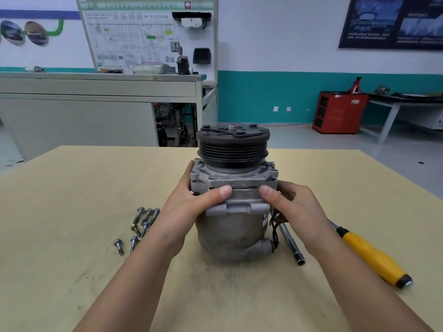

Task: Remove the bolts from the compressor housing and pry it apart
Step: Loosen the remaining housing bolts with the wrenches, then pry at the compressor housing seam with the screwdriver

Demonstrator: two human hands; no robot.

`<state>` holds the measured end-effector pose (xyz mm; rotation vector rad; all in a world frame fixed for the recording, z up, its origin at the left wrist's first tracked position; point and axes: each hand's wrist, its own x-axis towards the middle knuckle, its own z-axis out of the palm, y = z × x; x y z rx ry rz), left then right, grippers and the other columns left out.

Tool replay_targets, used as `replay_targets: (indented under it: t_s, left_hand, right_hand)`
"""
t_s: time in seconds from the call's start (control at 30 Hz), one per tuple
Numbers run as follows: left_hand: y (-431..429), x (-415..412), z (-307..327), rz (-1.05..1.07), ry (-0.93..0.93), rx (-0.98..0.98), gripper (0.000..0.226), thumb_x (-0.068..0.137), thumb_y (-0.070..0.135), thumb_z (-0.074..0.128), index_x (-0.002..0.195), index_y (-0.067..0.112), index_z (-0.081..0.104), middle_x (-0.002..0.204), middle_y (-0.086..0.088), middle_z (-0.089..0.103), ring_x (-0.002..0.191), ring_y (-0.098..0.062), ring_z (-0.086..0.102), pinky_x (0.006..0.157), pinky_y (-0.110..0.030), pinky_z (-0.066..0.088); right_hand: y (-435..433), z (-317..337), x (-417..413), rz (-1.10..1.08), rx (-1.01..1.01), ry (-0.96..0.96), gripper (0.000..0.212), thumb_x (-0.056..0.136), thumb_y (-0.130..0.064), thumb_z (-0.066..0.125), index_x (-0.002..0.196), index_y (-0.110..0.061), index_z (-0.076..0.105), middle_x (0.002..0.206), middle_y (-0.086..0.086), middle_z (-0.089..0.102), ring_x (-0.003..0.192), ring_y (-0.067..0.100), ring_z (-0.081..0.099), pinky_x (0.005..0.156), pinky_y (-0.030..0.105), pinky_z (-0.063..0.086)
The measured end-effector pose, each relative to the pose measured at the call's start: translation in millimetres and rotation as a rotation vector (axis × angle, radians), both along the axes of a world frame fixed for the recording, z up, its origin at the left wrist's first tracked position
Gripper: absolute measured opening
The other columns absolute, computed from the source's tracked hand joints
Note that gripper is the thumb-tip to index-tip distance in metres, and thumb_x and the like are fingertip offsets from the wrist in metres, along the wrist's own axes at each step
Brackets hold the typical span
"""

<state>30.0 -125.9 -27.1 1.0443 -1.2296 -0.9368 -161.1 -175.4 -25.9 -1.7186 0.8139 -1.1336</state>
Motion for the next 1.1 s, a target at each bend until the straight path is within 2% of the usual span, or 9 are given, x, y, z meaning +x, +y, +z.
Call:
replay_targets:
  t_s: [0.17,0.3,0.47,0.6,0.73,0.8,0.9,1.0,1.1]
  left_hand:
    - [-4,-8,-9,-0.009,0.19,0.015,0.09,0.051,0.036,0.081,0.134,0.026,0.048,0.121,0.004,0.067,0.11,-0.013,0.064,0.084,-0.022,0.053]
    - [-3,-4,-14,-0.037,0.237,-0.004,0.102,0.044,0.048,0.086,0.136,0.032,0.045,0.125,0.01,0.065,0.114,-0.009,0.061,0.081,-0.017,0.053]
    - [-3,-3,-16,-0.016,0.158,-0.021,0.128,0.035,0.072,0.083,0.145,0.031,0.032,0.137,0.012,0.055,0.124,-0.006,0.053,0.101,-0.025,0.043]
    - [-3,-4,-23,0.026,0.118,-0.033,0.115,0.05,0.074,0.073,0.147,0.031,0.029,0.141,0.011,0.05,0.129,-0.006,0.048,0.107,-0.029,0.038]
    - [-8,-10,-30,0.136,0.181,-0.066,0.088,0.062,0.061,0.064,0.141,0.032,0.04,0.133,0.012,0.058,0.123,-0.005,0.053,0.102,-0.028,0.042]
    - [-9,-8,-33,0.154,0.186,-0.061,0.085,0.063,0.064,0.063,0.14,0.034,0.042,0.134,0.012,0.057,0.126,-0.007,0.051,0.107,-0.033,0.039]
    - [-11,-6,-39,0.164,0.211,-0.024,0.086,0.057,0.08,0.065,0.133,0.046,0.045,0.136,0.016,0.055,0.129,-0.008,0.047,0.113,-0.04,0.032]
    - [-12,-6,-43,0.17,0.224,0.033,0.086,0.05,0.088,0.063,0.125,0.048,0.054,0.133,0.015,0.057,0.129,-0.01,0.048,0.114,-0.045,0.029]
    - [-10,-8,-42,0.175,0.208,0.065,0.075,0.05,0.091,0.059,0.112,0.049,0.062,0.127,0.015,0.062,0.125,-0.009,0.052,0.114,-0.046,0.031]
  right_hand:
    - [-1,6,-2,0.004,0.075,0.094,0.04,0.056,-0.075,0.061,0.082,-0.047,0.071,0.083,-0.004,0.073,0.074,0.007,0.065,0.073,0.035,0.051]
    - [-1,13,-5,0.05,0.126,0.178,0.05,0.053,-0.078,0.059,0.086,-0.042,0.07,0.089,-0.021,0.072,0.082,-0.003,0.066,0.079,0.028,0.052]
    - [4,22,-6,0.054,0.172,0.246,0.053,0.054,-0.076,0.057,0.089,-0.037,0.067,0.09,-0.028,0.07,0.087,-0.01,0.063,0.078,0.02,0.045]
    - [8,26,-10,0.062,0.186,0.324,0.054,0.054,-0.077,0.051,0.088,-0.037,0.065,0.095,-0.025,0.068,0.096,-0.006,0.061,0.087,0.021,0.047]
    - [9,40,-34,0.03,0.128,0.351,0.042,0.064,-0.07,0.05,0.091,-0.041,0.064,0.097,-0.029,0.067,0.095,-0.011,0.06,0.077,0.008,0.045]
    - [5,46,-56,-0.087,0.113,0.374,0.031,0.075,-0.061,0.056,0.093,-0.037,0.065,0.099,-0.023,0.068,0.093,-0.01,0.061,0.076,0.012,0.044]
    - [-7,43,-92,-0.332,0.021,0.709,0.024,0.085,-0.039,0.065,0.103,-0.023,0.065,0.096,-0.013,0.065,0.088,0.0,0.06,0.071,0.018,0.043]
    - [-11,28,-117,-0.426,0.115,1.258,0.045,0.083,-0.045,0.064,0.118,-0.019,0.055,0.107,-0.003,0.059,0.094,0.013,0.054,0.074,0.025,0.045]
    - [-9,8,-125,-0.339,0.254,1.457,0.049,0.079,-0.049,0.064,0.117,-0.02,0.051,0.107,-0.003,0.054,0.091,0.013,0.052,0.068,0.024,0.043]
